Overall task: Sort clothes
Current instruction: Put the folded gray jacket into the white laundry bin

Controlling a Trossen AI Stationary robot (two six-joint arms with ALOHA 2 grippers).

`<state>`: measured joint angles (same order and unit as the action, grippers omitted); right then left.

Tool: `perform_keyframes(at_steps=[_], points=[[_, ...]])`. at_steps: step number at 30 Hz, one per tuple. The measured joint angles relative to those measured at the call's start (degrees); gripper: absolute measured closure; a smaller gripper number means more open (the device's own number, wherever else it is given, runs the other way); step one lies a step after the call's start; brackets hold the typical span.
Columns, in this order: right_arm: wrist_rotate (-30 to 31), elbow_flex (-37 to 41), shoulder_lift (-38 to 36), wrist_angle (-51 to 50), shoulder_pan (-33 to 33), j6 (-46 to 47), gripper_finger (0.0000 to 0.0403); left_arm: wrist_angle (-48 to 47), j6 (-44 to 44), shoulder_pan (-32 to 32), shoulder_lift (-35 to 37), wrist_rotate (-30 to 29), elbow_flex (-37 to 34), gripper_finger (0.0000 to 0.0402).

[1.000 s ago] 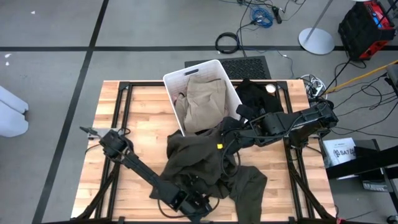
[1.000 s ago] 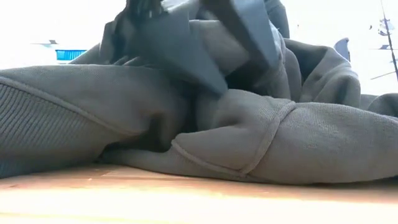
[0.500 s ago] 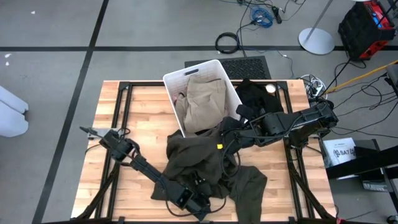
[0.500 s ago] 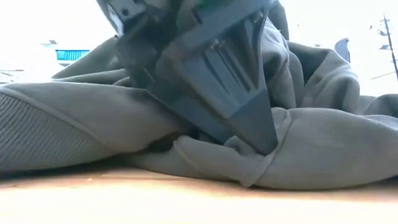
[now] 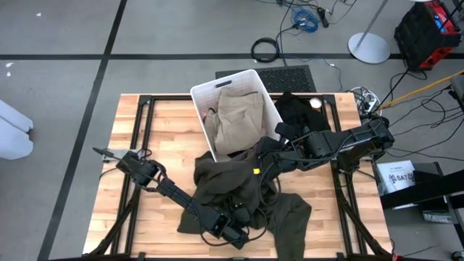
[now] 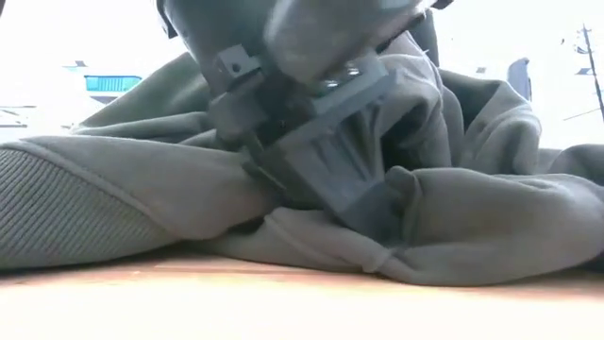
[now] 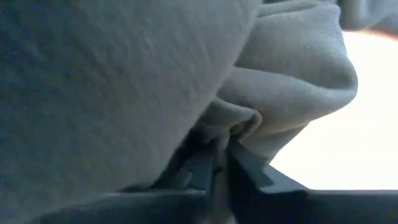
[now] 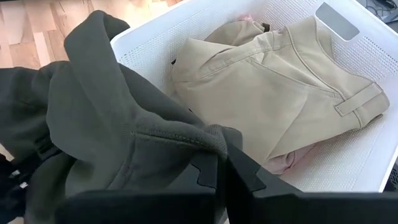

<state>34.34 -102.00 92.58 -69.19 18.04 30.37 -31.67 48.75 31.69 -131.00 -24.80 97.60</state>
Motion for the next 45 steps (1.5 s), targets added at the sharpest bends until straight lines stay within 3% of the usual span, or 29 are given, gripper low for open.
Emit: perform_keyframes(at_steps=[5,11,19,23,31,37,41,45], points=[[-0.04,-0.02,-0.03,-0.04,0.03,-0.84,0.0403,-6.40,-2.65,2.97,4.01,-2.09,1.51,0.0385],[-0.06,-0.02,-2.33,-1.49,0.44,-1.01,0.0403,-22.91,1.60,9.19,13.72,-12.20,5.06,0.0392],[0.26,-0.02,-8.89,1.62,1.95,0.13,0.0403,-37.52,15.09,20.48,30.37,-31.12,6.48,0.0392],[1.41,-0.02,-12.05,6.25,4.02,-0.90,0.0403,-38.03,15.25,25.51,37.76,-42.70,6.45,0.0392],[12.79,-0.07,-16.41,12.70,9.49,0.36,0.0403,-37.91,10.23,32.38,48.09,-62.34,6.50,0.0392],[12.05,-0.07,-16.59,8.36,12.48,4.23,0.0403,-38.36,8.92,32.46,49.02,-59.29,6.28,0.0392],[3.90,0.04,-15.58,0.02,13.62,12.20,0.0403,-38.70,9.37,31.56,48.50,-50.22,3.80,0.0392],[-0.01,1.45,-14.00,-9.43,15.76,21.63,0.0403,-43.02,15.13,31.55,48.48,-38.71,-0.46,0.0392]])
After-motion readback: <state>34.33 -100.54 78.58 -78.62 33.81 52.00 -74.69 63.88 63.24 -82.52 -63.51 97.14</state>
